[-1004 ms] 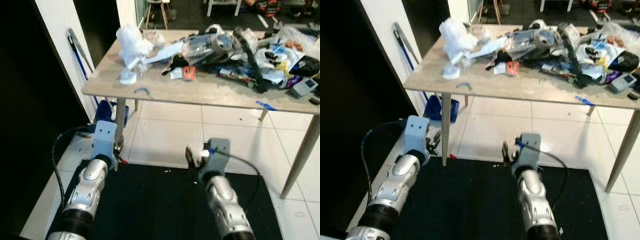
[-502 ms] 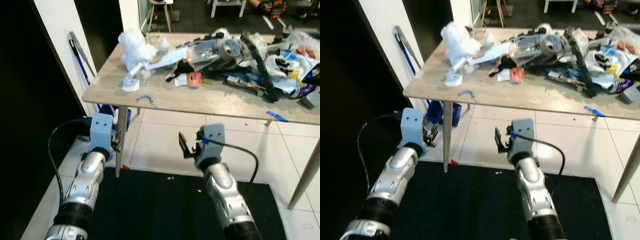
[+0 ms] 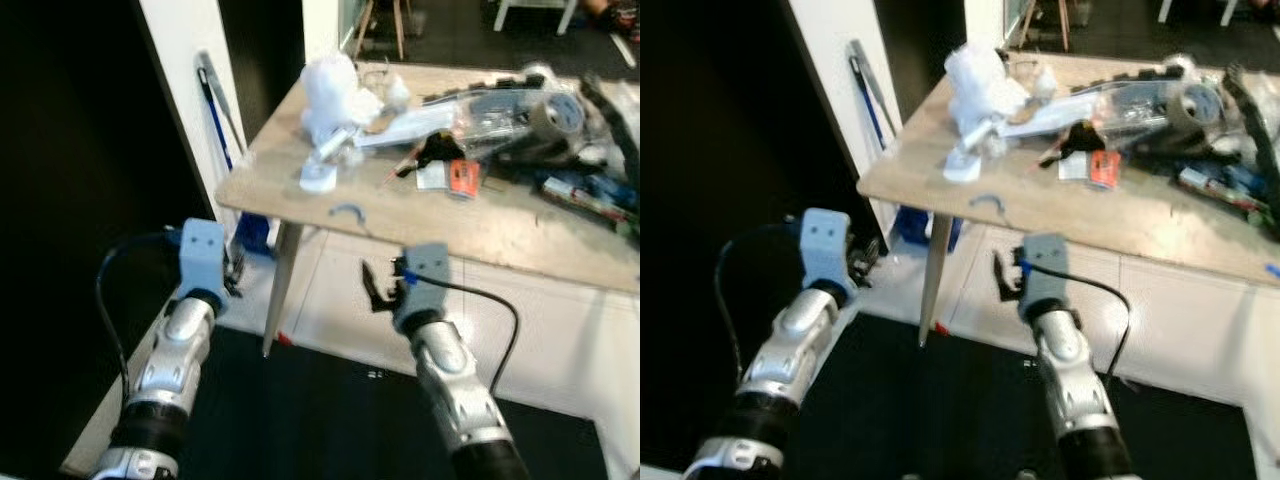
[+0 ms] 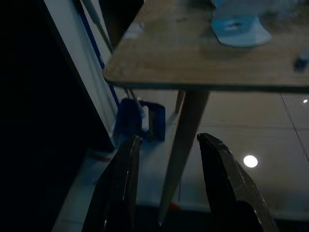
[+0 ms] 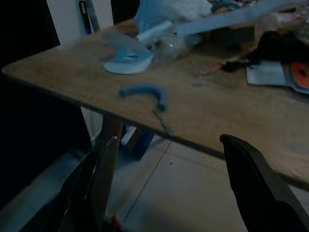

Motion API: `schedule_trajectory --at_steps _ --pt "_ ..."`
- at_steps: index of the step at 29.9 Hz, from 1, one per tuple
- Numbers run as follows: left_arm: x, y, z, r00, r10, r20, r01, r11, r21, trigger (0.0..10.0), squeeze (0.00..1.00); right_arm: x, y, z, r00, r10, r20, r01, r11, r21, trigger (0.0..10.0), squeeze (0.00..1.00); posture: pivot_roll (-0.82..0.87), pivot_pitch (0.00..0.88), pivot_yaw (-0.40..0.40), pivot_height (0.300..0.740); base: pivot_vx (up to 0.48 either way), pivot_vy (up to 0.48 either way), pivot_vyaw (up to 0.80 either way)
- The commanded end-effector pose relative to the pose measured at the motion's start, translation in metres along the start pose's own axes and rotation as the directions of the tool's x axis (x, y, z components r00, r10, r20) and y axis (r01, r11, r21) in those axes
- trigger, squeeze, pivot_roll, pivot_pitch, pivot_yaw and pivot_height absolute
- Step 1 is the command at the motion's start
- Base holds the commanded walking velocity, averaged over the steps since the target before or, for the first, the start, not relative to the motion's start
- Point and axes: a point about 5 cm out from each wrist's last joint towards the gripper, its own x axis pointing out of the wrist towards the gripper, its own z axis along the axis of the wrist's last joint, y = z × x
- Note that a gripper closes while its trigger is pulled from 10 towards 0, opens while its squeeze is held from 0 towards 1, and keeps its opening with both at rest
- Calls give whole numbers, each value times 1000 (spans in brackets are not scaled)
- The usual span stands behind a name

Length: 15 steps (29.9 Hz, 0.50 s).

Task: Picking trash to rubbish bin

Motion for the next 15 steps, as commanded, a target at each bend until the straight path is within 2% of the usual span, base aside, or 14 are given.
schedule_trajectory --at_steps 1,12,15 --pt "-4 7 -7 999 23 -32 -23 1000 2 10000 0 -1 6 -1 1000 11 -5 -11 1000 6 10000 0 -34 134 85 740 319 0 0" --pt "-2 1 -5 1000 11 -23 -11 1000 -11 10000 0 2 -3 6 999 -27 22 26 1000 17 10000 0 -48 131 79 740 322 0 0" --pt "-2 -1 -5 1000 13 -19 -14 1000 -17 10000 0 2 -6 9 999 -23 27 23 1000 11 10000 0 -61 125 48 740 322 0 0"
